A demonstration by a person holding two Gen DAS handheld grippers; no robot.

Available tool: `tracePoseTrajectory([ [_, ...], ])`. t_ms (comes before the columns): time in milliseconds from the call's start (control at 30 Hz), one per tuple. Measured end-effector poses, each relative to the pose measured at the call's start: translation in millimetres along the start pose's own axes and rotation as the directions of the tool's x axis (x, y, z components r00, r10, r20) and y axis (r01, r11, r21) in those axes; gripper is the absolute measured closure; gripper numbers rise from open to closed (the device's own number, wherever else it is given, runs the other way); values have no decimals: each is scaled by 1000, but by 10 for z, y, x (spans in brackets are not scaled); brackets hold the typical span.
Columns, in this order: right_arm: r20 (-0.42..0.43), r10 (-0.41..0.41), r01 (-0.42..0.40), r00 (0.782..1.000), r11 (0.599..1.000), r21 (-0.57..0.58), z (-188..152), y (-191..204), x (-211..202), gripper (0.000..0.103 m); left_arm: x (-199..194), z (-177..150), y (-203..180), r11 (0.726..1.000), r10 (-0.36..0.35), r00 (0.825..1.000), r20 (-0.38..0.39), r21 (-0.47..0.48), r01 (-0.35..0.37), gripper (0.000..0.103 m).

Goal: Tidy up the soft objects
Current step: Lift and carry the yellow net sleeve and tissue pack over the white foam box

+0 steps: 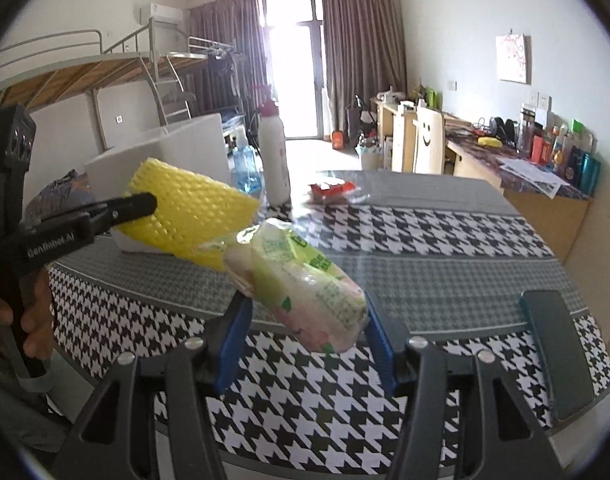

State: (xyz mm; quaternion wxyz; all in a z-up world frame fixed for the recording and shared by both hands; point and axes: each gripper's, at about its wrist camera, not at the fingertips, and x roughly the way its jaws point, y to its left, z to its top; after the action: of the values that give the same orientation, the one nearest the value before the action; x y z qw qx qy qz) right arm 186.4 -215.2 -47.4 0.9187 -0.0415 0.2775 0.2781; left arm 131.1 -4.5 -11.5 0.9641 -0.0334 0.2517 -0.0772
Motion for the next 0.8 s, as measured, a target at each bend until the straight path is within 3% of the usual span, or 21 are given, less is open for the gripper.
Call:
tracePoseTrajectory([
  [800, 96, 27, -28, 995, 1000, 10, 410, 68, -106, 43, -269, 291, 95, 996, 79, 991, 104, 28, -82, 94],
])
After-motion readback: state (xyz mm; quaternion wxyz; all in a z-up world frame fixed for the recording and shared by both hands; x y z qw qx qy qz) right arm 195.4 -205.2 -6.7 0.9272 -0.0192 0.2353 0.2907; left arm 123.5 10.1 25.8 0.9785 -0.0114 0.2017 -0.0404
